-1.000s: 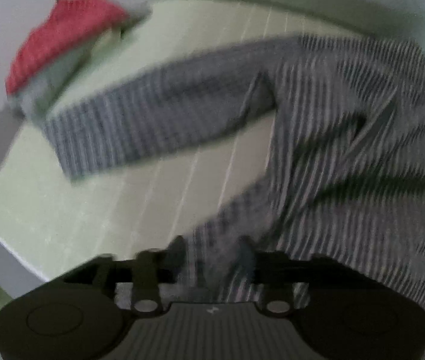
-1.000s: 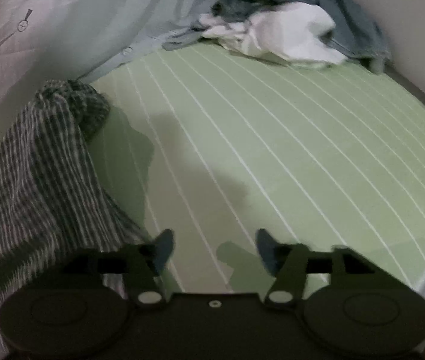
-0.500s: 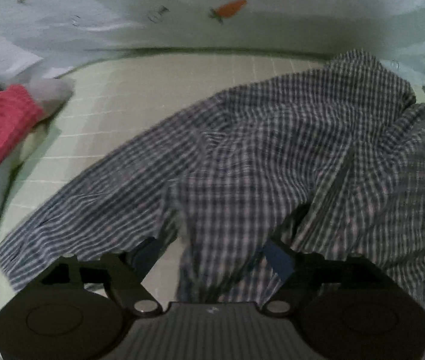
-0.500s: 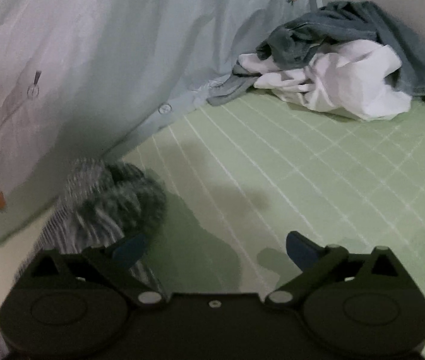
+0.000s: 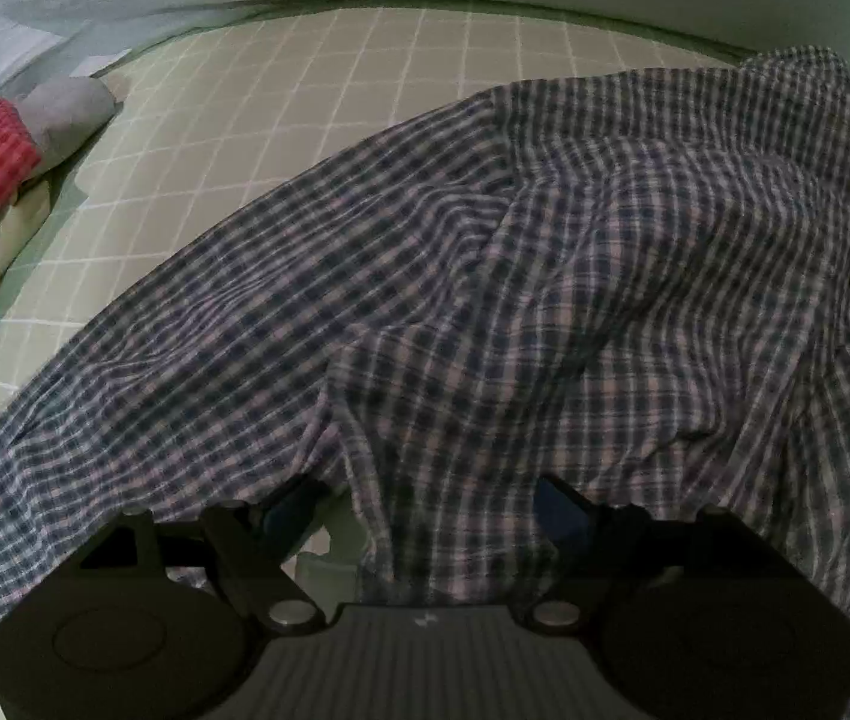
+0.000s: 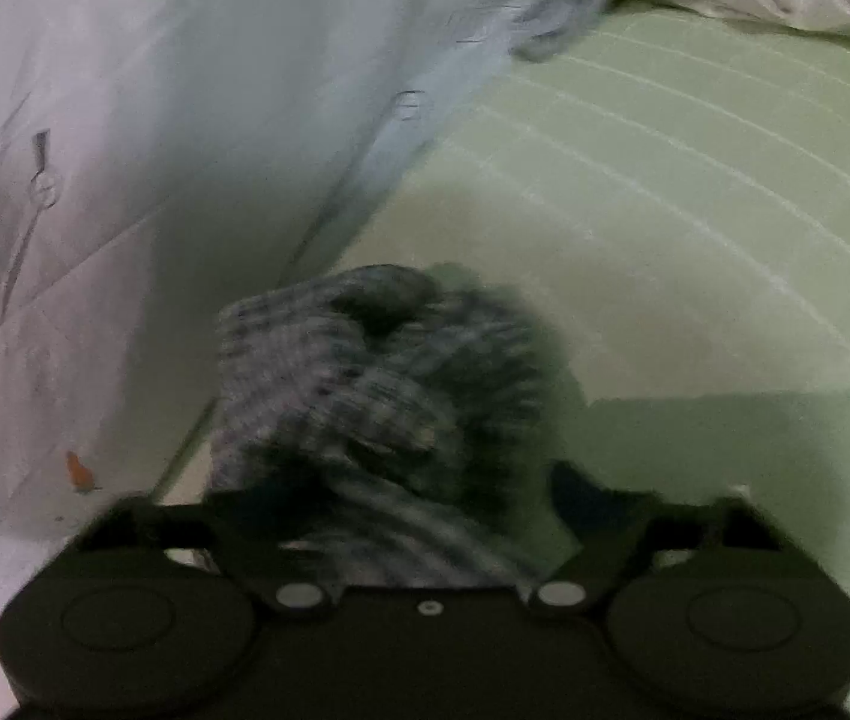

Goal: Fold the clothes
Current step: 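Hold the shirt body with the left gripper while the right gripper lifts a sleeve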

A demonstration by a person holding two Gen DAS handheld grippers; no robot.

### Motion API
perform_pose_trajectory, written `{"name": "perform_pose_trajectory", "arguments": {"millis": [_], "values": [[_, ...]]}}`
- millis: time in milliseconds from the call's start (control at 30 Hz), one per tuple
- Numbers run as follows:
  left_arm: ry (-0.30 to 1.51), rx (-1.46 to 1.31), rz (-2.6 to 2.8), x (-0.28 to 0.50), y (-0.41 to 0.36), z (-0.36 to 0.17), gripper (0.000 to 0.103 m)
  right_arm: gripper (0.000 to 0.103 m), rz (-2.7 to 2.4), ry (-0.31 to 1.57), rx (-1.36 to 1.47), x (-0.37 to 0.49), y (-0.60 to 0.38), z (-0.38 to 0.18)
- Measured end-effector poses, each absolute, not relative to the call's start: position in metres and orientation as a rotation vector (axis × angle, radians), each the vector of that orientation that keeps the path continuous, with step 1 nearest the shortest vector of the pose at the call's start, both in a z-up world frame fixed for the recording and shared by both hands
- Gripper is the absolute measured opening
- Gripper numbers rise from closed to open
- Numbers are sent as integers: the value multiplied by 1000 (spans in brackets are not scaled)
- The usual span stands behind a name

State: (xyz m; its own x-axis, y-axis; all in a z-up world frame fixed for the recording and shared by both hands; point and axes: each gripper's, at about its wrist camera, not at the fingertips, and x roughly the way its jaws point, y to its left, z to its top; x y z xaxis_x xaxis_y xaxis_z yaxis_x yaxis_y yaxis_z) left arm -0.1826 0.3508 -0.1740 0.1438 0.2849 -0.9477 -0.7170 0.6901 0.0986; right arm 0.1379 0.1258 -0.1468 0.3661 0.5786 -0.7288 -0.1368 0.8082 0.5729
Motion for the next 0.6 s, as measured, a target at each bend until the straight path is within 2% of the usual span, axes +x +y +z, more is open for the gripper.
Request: {"name": "perform_pose_trajectory", "arguments": {"millis": [33, 167, 367, 467, 600], "values": [[1226, -438, 762, -185, 352, -174, 81, 49, 503, 1092, 429, 137, 139, -143], [1233, -477, 788, -192, 353, -177, 81, 37, 701, 1030, 218, 114, 202, -124], [1245, -475, 800, -195, 346, -174, 82, 40, 984, 1069, 72, 48, 254, -132], [1255, -478, 797, -197, 344, -176, 82, 48, 951, 1043, 106, 47, 231, -129], [1261, -469, 793, -197, 345, -179, 88, 50, 879, 996, 174, 57, 192, -121]]}}
